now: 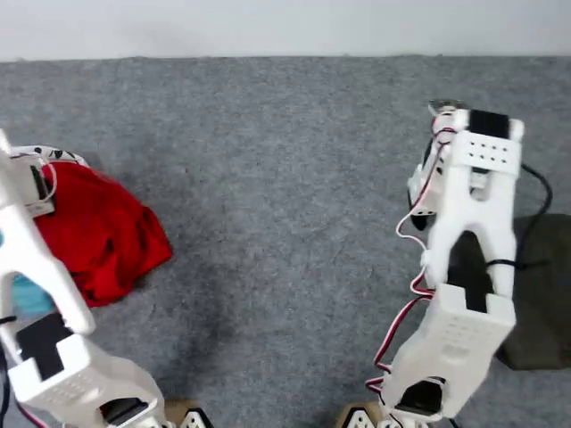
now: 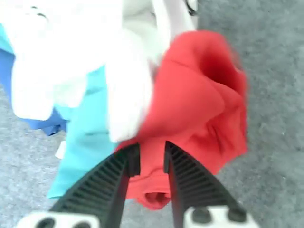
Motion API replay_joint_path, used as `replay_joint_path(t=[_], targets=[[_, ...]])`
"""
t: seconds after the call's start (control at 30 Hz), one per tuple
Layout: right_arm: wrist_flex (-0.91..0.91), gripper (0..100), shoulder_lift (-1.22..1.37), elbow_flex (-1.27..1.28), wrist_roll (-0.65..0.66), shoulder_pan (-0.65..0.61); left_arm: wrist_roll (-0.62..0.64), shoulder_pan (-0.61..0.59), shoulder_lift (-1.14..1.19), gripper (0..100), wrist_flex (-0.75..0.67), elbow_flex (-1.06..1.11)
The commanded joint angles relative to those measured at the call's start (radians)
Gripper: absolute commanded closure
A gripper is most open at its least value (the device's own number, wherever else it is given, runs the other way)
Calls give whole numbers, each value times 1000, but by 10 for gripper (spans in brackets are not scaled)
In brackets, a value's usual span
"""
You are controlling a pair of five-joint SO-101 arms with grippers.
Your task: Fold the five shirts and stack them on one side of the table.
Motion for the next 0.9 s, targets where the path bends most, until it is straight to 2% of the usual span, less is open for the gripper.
replay_joint_path(t=[0.0,0.23,0.43,0.7,0.87], targets=[[38,826,-61,-5,9,-33,8,-48,-95,899,23,-35],[39,826,-59,-5,5,-39,3,-115,-133,899,20,-22],[39,826,-61,-3,3,-39,0,-115,-132,900,9,104],[39,826,-61,-3,3,-39,0,-114,-132,902,-118,249],[39,826,-61,-3,3,-39,2,-110,-132,902,-140,309]])
